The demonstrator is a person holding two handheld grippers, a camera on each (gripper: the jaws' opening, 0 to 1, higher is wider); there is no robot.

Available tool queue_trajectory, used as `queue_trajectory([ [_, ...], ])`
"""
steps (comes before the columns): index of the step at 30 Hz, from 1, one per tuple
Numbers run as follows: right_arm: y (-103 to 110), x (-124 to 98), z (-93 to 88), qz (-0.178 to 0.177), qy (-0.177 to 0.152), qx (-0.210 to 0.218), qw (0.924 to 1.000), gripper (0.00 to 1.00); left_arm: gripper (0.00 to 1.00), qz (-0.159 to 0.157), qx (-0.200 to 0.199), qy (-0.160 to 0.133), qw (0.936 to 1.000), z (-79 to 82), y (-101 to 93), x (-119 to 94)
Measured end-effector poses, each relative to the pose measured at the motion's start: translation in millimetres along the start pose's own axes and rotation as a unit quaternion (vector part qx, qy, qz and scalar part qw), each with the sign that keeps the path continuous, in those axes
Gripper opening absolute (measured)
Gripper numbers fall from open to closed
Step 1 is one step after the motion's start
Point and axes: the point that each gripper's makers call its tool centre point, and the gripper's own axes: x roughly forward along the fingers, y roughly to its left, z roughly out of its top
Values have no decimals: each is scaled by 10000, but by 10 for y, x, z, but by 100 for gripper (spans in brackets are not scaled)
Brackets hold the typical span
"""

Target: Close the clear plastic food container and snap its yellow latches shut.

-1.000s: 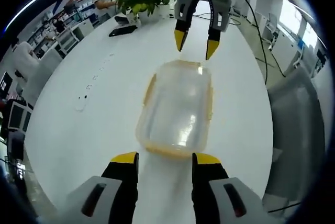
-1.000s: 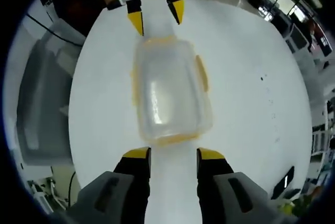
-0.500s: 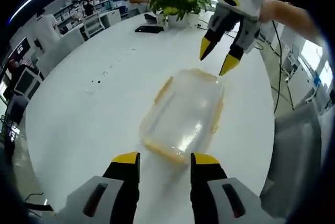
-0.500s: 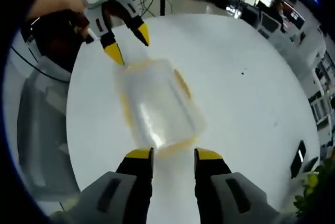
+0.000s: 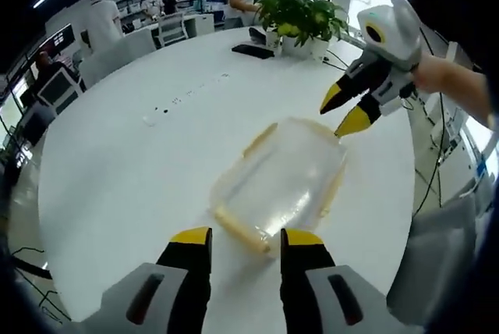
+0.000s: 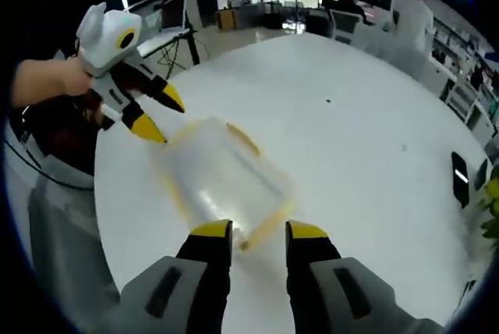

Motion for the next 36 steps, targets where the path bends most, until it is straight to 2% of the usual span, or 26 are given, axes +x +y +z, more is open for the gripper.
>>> queue_trajectory([
  [3, -18, 14, 14, -129, -197, 258, 9994, 23, 27, 11, -264, -115, 9996, 8, -16, 22],
  [6, -21, 32, 42, -173, -476, 708, 9962, 23, 27, 17, -559, -232, 9982, 10, -29, 43],
  [8, -29, 44, 28, -187, -541, 936, 9940, 23, 27, 39, -789, -275, 9965, -5, -18, 53],
  [14, -32, 75, -2, -213, -640, 1276, 9895, 22, 26, 26, -1203, -311, 9922, -83, -41, 102],
  [21, -26, 87, -14, -192, -779, 1602, 9838, 20, 26, -6, -1547, -418, 9871, -74, -65, 137],
  [29, -20, 118, -53, -140, -845, 1939, 9773, 20, 26, -15, -1767, -489, 9830, -69, -71, 160],
  [34, -26, 124, -61, -88, -919, 2285, 9692, 21, 27, -21, -2052, -569, 9771, -87, -65, 169],
  [36, -21, 122, -68, -67, -936, 2377, 9668, 21, 27, -9, -2068, -596, 9766, -88, -65, 176],
])
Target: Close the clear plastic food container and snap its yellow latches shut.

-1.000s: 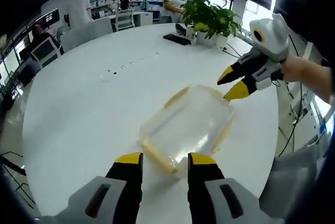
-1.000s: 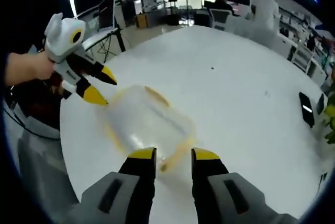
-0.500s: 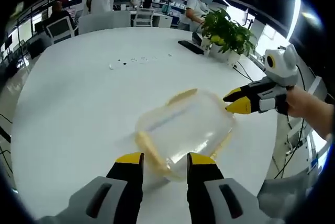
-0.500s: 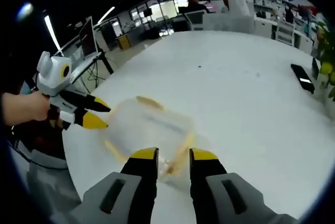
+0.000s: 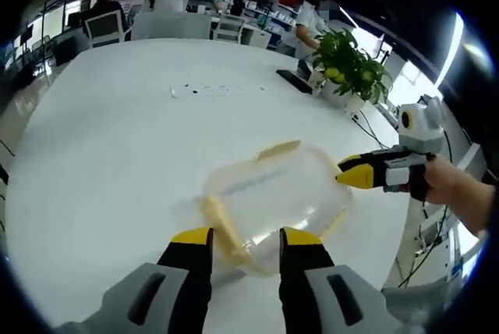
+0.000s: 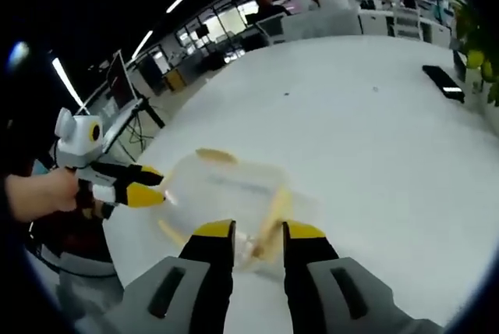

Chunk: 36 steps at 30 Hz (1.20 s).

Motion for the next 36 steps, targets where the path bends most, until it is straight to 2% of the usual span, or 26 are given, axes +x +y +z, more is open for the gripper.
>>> queue_trajectory([
  [3, 8, -2, -6, 4, -8, 77, 10000, 21, 27, 7, -28, -17, 10000, 0, -1, 4],
  [9, 19, 4, -9, -38, 2, 124, 9999, 21, 28, 50, -417, -28, 9991, -10, 15, 23],
  [13, 28, 4, -13, -43, -6, 154, 9999, 20, 27, 84, -481, -5, 9988, -9, 15, 29],
  [15, 9, -26, -43, -27, 47, 198, 9998, 20, 27, 68, -679, 25, 9977, -25, 24, 50],
  [24, 14, 4, -53, 32, 81, 280, 9996, 20, 27, 35, -732, 35, 9973, -30, 12, 48],
  [28, 7, 7, -48, 27, 60, 346, 9994, 20, 27, -50, -960, -4, 9954, -53, 26, 61],
  [30, 7, 5, -51, 44, 57, 370, 9993, 20, 27, -144, -1392, -55, 9901, -65, 13, 64],
  [31, 9, 3, -54, 50, 50, 387, 9992, 20, 27, -106, -965, -21, 9953, -61, 24, 51],
  [36, 19, 10, -54, 35, 60, 403, 9992, 20, 27, -106, -1084, 2, 9941, -63, 8, 51],
])
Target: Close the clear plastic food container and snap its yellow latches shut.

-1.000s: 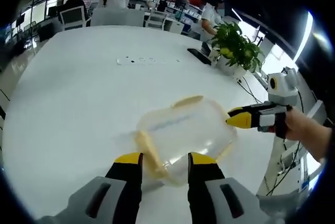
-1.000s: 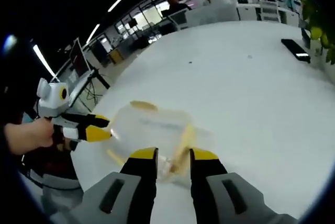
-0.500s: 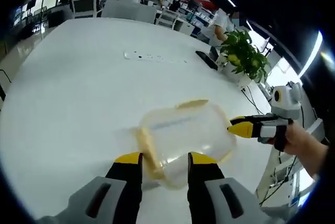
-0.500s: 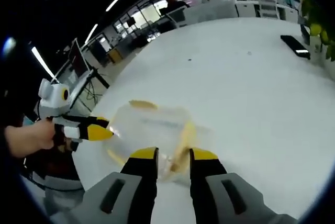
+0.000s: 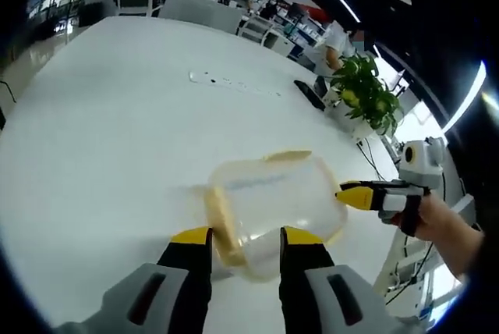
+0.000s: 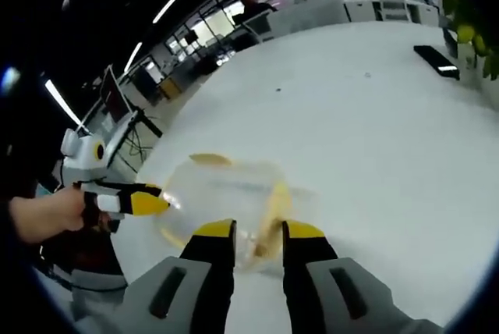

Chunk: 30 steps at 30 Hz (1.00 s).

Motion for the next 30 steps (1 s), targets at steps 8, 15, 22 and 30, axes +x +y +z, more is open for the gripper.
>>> queue_trajectory([
  [8, 11, 5, -12, -72, 130, 8, 9999, 19, 24, 3, -264, -36, 9996, 9, -10, 11],
  [15, -3, 0, -18, -64, 184, 87, 9998, 18, 24, 14, -154, 80, 9998, -15, -49, 13],
  [22, -11, 27, -28, 27, 169, 452, 9988, 18, 24, 41, -168, 130, 9998, -20, -49, 18],
  [30, -24, 69, -95, 154, 69, 536, 9984, 18, 24, 18, -124, 123, 9998, -18, -32, 29],
])
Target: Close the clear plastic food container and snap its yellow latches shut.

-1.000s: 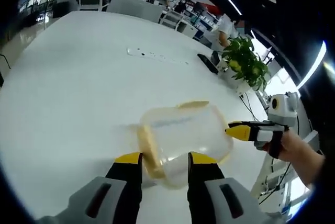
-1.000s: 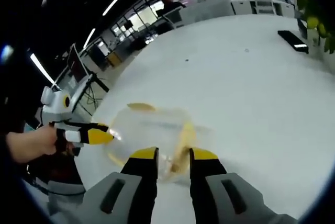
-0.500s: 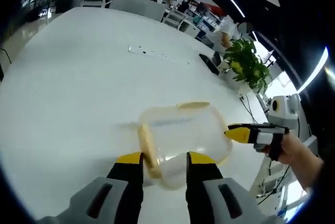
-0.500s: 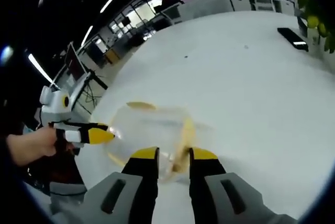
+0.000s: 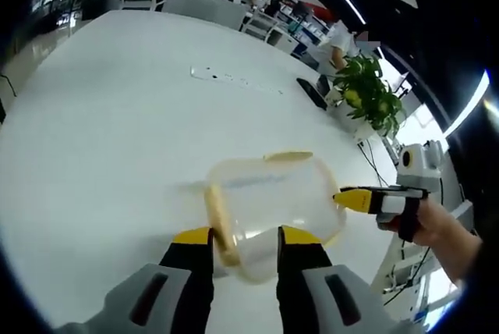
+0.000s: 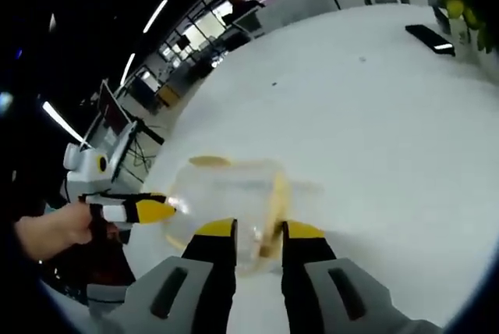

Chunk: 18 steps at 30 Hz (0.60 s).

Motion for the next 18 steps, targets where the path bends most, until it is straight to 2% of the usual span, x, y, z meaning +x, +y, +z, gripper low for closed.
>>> queue_trajectory([
  [5, -14, 4, 16, 46, -64, -16, 10000, 21, 26, -84, -96, 10, 9999, 2, 4, -10],
  [9, 15, 1, 26, 10, -84, -191, 9998, 22, 26, -141, -11, 22, 9999, -9, -22, -30],
  [11, 37, 5, 25, -5, -57, -372, 9993, 24, 27, -151, 102, 33, 9998, -12, -32, -38],
  [12, 51, 3, 27, -20, -36, -475, 9989, 25, 26, -131, 344, 13, 9993, 13, -28, -50],
  [18, 79, -29, 98, -79, -70, -704, 9975, 25, 26, -105, 807, -111, 9966, 121, -67, -111],
])
